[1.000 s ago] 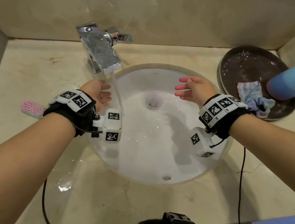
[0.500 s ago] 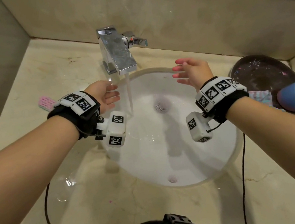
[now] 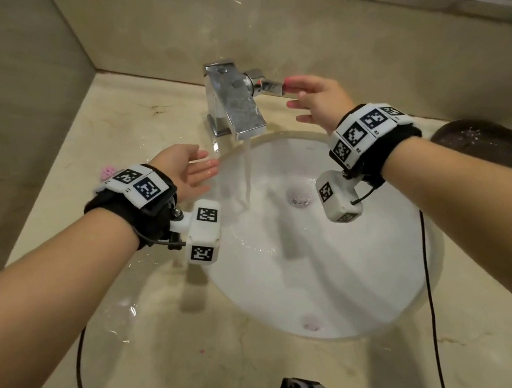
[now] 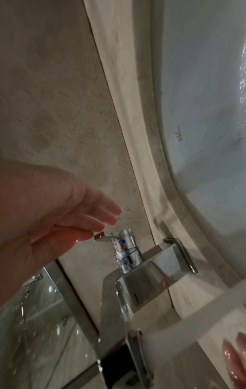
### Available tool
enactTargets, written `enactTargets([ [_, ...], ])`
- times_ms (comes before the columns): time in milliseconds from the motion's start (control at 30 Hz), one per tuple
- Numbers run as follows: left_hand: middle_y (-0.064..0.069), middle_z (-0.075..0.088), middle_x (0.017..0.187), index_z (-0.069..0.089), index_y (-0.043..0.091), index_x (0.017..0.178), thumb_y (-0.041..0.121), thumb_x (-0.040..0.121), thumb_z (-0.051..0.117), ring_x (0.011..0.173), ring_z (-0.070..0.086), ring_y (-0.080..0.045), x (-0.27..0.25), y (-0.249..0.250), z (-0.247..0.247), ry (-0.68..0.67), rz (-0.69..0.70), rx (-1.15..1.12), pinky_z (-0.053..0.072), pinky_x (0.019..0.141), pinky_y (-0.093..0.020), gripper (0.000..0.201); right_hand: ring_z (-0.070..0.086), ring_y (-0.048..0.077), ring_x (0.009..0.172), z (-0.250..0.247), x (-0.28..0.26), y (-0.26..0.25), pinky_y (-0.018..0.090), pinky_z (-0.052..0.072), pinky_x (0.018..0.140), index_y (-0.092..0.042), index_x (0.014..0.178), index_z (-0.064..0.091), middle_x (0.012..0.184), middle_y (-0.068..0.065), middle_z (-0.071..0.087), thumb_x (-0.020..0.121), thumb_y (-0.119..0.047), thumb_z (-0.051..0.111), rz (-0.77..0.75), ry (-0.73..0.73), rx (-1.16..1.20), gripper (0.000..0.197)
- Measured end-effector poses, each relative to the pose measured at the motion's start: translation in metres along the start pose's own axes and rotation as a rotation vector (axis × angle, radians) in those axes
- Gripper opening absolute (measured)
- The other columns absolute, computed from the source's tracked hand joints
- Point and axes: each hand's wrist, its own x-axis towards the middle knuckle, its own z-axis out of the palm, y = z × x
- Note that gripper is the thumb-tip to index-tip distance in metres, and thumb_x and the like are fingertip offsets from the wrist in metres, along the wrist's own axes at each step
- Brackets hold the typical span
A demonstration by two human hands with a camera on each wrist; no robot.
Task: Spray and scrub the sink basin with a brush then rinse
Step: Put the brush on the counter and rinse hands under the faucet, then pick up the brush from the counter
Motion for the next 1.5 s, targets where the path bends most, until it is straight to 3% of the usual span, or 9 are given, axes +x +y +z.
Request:
enactTargets([
  [167, -0.005, 0.067, 0.091, 0.053, 0.015, 0.086, 0.026, 0.100, 0.039, 0.083, 0.063, -0.015, -0.003, 0.002, -0.008, 0.020, 0.000, -0.020, 0.040, 0.097, -0.036, 0.022, 0.057, 0.008, 0.084, 0.001, 0.004, 0.000, 0.023, 0.049, 0.076, -0.005, 0.129, 0.052, 0.127, 0.007, 0.058, 0.097, 0.004, 0.032, 0.013, 0.023, 0.036, 0.039],
  [300, -0.004, 0.065, 0.089, 0.051, 0.015, 0.086, 0.026, 0.100, 0.038, 0.078, 0.062, -0.014, -0.009, 0.000, -0.011, 0.028, 0.012, -0.043, 0.047, 0.071, -0.030, 0.022, 0.058, 0.006, 0.076, 0.003, 0.005, -0.001, 0.023, 0.048, 0.075, -0.003, 0.126, 0.055, 0.110, 0.003, 0.061, 0.094, 0.006, 0.033, 0.030, 0.044, 0.077, 0.039],
  [433, -0.003, 0.066, 0.090, 0.054, 0.015, 0.086, 0.026, 0.100, 0.039, 0.082, 0.062, -0.014, -0.011, -0.001, -0.017, 0.037, 0.031, -0.032, 0.041, 0.095, -0.034, 0.023, 0.057, 0.006, 0.075, 0.008, 0.000, -0.002, 0.022, 0.046, 0.077, -0.003, 0.121, 0.059, 0.102, 0.002, 0.062, 0.093, 0.008, 0.035, 0.003, 0.012, 0.070, 0.038],
  [633, -0.006, 0.066, 0.091, 0.054, 0.013, 0.088, 0.024, 0.100, 0.040, 0.083, 0.062, -0.016, -0.022, -0.001, -0.031, 0.061, 0.062, -0.086, 0.047, 0.087, -0.033, 0.021, 0.060, 0.009, 0.087, 0.007, -0.013, 0.010, 0.023, 0.047, 0.075, -0.017, 0.130, 0.051, 0.121, -0.004, 0.057, 0.095, 0.001, 0.039, -0.049, -0.100, 0.026, 0.041],
  [800, -0.006, 0.068, 0.086, 0.054, 0.012, 0.089, 0.023, 0.100, 0.040, 0.084, 0.062, -0.017, -0.033, -0.003, -0.064, 0.096, 0.109, -0.168, 0.049, 0.089, -0.036, 0.020, 0.058, 0.014, 0.068, 0.026, -0.020, 0.031, 0.031, 0.052, 0.071, -0.009, 0.124, 0.048, 0.099, 0.007, 0.056, 0.096, -0.010, 0.044, 0.035, -0.021, -0.128, 0.028],
  [900, -0.002, 0.072, 0.066, 0.055, 0.014, 0.086, 0.023, 0.099, 0.042, 0.080, 0.063, -0.014, -0.040, -0.008, -0.090, 0.143, 0.126, -0.200, 0.052, 0.078, -0.032, 0.020, 0.051, 0.014, 0.056, 0.050, -0.030, 0.043, 0.026, 0.049, 0.059, -0.002, 0.108, 0.059, 0.072, 0.003, 0.058, 0.096, -0.015, 0.047, 0.095, -0.127, -0.293, 0.021],
  [967, 0.000, 0.071, 0.062, 0.057, 0.014, 0.083, 0.022, 0.098, 0.044, 0.079, 0.063, -0.013, -0.045, -0.013, -0.108, 0.176, 0.135, -0.221, 0.051, 0.082, -0.032, 0.021, 0.049, 0.014, 0.054, 0.075, -0.040, 0.044, 0.025, 0.048, 0.056, 0.000, 0.101, 0.064, 0.064, 0.000, 0.055, 0.094, -0.019, 0.051, 0.056, -0.214, -0.388, 0.024],
  [1200, 0.001, 0.070, 0.058, 0.056, 0.012, 0.091, 0.020, 0.099, 0.040, 0.080, 0.062, -0.013, -0.063, -0.030, -0.162, 0.256, 0.146, -0.311, 0.048, 0.086, -0.030, 0.020, 0.052, 0.017, 0.075, 0.166, -0.070, 0.027, 0.025, 0.037, 0.067, -0.016, 0.084, 0.059, 0.068, -0.007, 0.049, 0.088, -0.031, 0.061, -0.113, -0.307, -0.611, 0.015],
  [1500, -0.002, 0.065, 0.090, 0.056, 0.012, 0.091, 0.018, 0.098, 0.041, 0.081, 0.061, -0.013, -0.073, -0.048, -0.200, 0.279, 0.142, -0.375, 0.048, 0.080, -0.027, 0.018, 0.049, 0.024, 0.076, 0.206, -0.078, 0.019, 0.027, 0.039, 0.066, -0.007, 0.106, 0.059, 0.101, 0.011, 0.063, 0.087, -0.026, 0.063, -0.078, -0.291, -0.886, 0.027],
])
